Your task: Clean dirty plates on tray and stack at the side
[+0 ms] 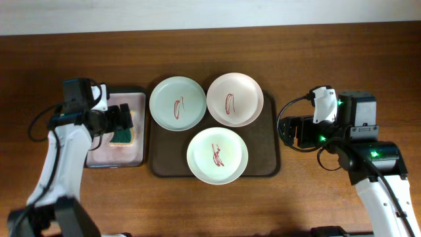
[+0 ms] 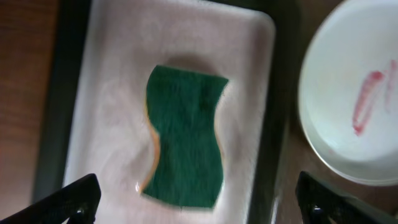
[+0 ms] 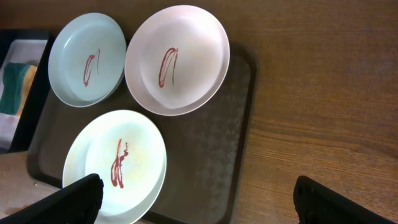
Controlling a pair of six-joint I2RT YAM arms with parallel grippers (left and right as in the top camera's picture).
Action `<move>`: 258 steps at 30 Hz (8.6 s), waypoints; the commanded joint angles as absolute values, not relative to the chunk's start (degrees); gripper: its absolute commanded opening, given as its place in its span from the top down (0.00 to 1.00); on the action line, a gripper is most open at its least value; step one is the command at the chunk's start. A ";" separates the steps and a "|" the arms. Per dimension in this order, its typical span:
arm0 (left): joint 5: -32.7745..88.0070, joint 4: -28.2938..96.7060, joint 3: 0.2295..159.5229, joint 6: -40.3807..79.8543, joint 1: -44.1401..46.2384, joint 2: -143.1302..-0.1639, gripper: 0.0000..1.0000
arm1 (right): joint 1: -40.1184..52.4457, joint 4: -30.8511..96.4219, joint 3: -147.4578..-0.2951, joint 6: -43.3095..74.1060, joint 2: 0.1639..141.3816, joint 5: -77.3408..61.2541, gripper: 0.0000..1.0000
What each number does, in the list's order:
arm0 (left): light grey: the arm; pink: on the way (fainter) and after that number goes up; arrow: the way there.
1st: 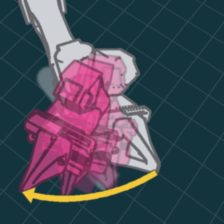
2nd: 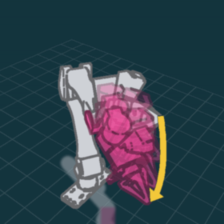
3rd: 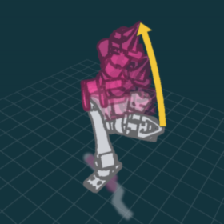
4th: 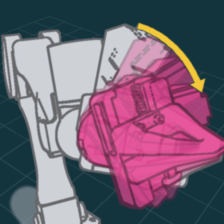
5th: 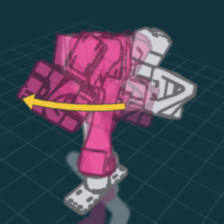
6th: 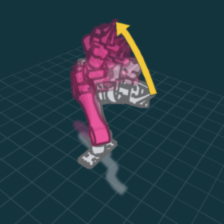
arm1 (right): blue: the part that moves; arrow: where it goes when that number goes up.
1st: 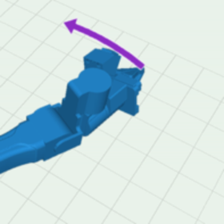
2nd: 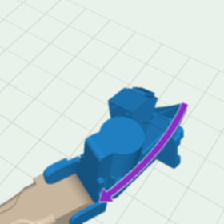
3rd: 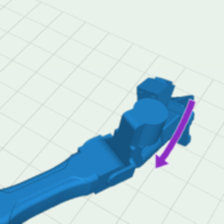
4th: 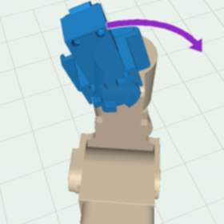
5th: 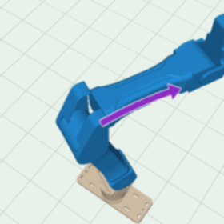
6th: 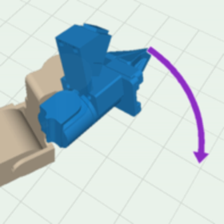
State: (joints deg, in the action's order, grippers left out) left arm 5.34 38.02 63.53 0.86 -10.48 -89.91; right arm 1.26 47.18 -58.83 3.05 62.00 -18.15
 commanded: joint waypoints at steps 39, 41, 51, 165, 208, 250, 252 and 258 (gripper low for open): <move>7.75 46.15 66.76 2.35 -7.51 -99.18 1.00 | 17.43 42.65 -60.16 6.61 96.31 -25.08 0.46; 7.75 46.15 66.85 2.35 -7.49 -97.45 1.00 | 18.33 41.60 -60.18 6.98 99.33 -25.06 0.51; 2.66 38.94 66.85 2.39 -7.42 -88.75 1.00 | 18.81 37.76 -60.18 9.56 104.27 -24.86 0.91; -7.14 29.04 56.77 36.91 33.06 -105.51 1.00 | 18.74 37.26 -60.18 9.56 104.27 -24.88 0.93; -6.90 33.10 59.09 36.47 32.23 -99.57 1.00 | 28.25 25.87 -59.90 43.72 106.50 -21.91 0.54; -8.05 29.67 56.93 34.52 30.30 -103.20 1.00 | 28.08 33.69 -59.31 47.18 106.52 -13.47 0.65; -14.66 30.04 56.99 34.52 30.30 -103.04 1.00 | 28.05 33.67 -59.31 47.18 106.52 -13.45 0.65; -18.61 32.47 58.70 33.80 30.20 -101.34 1.00 | 28.08 34.15 -59.31 46.98 106.52 -13.23 0.65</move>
